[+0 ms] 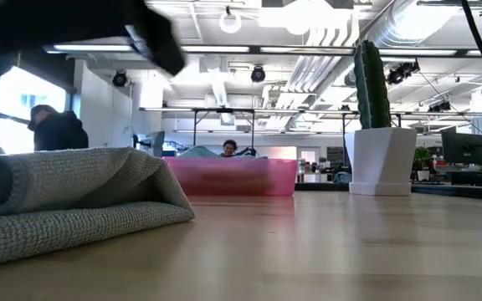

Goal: Fold microfiber towels
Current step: Fold the gray microfiber cloth

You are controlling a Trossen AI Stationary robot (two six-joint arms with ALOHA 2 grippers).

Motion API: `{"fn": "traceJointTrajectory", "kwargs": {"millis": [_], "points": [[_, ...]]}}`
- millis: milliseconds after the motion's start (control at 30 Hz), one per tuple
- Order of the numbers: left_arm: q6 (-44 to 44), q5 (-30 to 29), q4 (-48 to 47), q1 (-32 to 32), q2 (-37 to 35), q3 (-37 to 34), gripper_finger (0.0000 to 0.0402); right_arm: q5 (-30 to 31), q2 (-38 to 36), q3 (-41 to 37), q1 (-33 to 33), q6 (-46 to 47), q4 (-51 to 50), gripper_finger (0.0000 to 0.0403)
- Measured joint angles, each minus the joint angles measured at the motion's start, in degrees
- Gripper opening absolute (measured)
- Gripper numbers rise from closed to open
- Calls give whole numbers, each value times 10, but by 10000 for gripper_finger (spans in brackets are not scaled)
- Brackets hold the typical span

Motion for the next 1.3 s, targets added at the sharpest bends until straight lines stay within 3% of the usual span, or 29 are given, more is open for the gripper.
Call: {"fn": "traceJointTrajectory", "kwargs": {"millis": [100, 233, 333, 433, 600, 733, 800, 900, 1000, 1067, 1300], "points": [[-6, 11, -5, -6, 0, 0, 87, 42, -14, 0, 3, -55, -83, 123], [-10, 14, 4, -20, -9, 0, 87, 161, -11, 1, 3, -143, -141, 123], [-20, 3, 12, -31, -19, 0, 87, 195, 2, 1, 2, -143, -178, 123], [-24, -19, 14, -35, -25, 0, 87, 165, 14, 0, 1, -115, -178, 123], [-18, -23, 12, -24, -28, 0, 87, 62, 17, 0, 10, -76, -132, 123], [-9, -23, 12, -12, -28, 0, 87, 30, 17, 0, 24, -92, -90, 123], [-8, -23, 11, -7, -31, 0, 87, 35, 15, 10, 30, -109, -118, 123], [-8, -23, 12, -6, -41, 0, 87, 131, 10, 39, 38, -123, -224, 123], [-9, -24, 15, -6, -53, 0, 87, 279, -12, 16, 43, -145, -245, 123], [-8, -22, 25, -8, -62, 0, 87, 341, -10, 14, 43, -146, -261, 123], [-4, -58, 41, -13, -78, 0, 87, 298, 25, 13, 29, -133, -255, 123]]}}
